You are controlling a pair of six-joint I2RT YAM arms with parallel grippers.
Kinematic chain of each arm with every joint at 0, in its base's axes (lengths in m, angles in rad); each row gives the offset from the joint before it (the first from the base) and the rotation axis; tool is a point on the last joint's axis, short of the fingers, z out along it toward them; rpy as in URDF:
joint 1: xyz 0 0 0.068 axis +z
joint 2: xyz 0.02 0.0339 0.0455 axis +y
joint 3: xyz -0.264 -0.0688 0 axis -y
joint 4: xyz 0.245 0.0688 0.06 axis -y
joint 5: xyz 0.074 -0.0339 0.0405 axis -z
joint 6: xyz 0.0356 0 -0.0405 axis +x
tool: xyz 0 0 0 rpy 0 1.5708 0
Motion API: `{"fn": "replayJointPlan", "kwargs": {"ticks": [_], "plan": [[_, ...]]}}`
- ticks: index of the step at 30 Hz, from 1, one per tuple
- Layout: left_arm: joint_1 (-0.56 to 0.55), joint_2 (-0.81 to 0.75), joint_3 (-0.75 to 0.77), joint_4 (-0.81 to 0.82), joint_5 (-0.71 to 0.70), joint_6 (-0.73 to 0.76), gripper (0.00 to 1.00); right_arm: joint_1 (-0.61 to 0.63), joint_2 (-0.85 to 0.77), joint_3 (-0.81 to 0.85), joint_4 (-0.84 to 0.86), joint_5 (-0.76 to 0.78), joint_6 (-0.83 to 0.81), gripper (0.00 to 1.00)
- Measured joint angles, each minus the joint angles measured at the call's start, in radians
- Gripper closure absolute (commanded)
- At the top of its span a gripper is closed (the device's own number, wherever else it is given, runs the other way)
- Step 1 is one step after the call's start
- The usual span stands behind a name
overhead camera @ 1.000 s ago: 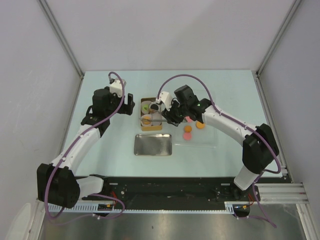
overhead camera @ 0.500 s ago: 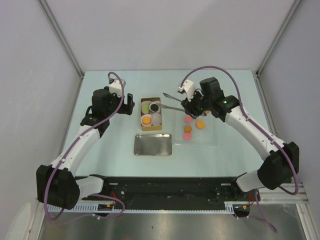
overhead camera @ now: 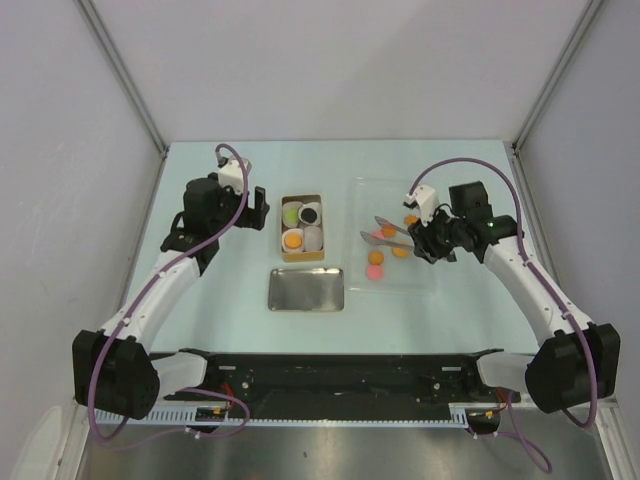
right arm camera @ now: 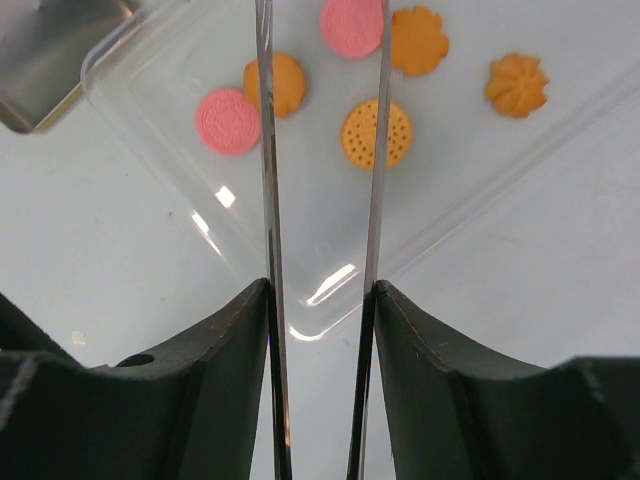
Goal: Pack the cookies
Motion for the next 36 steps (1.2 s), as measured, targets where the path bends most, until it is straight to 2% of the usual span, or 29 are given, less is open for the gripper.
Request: {"fn": "replayJointPlan", "kwargs": {"ticks": [12,36], "plan": [[0.000,0.000,0.000,0.000,0.000,0.000,0.13,-0.105,-0.038,-0.095,-0.039,-0.074,-0.030,0.52],[0.000,0.000,0.000,0.000,0.000,0.000,0.14,-0.130,0.031,-0.107,0.030,-0.106,-0.021,0.52]]}}
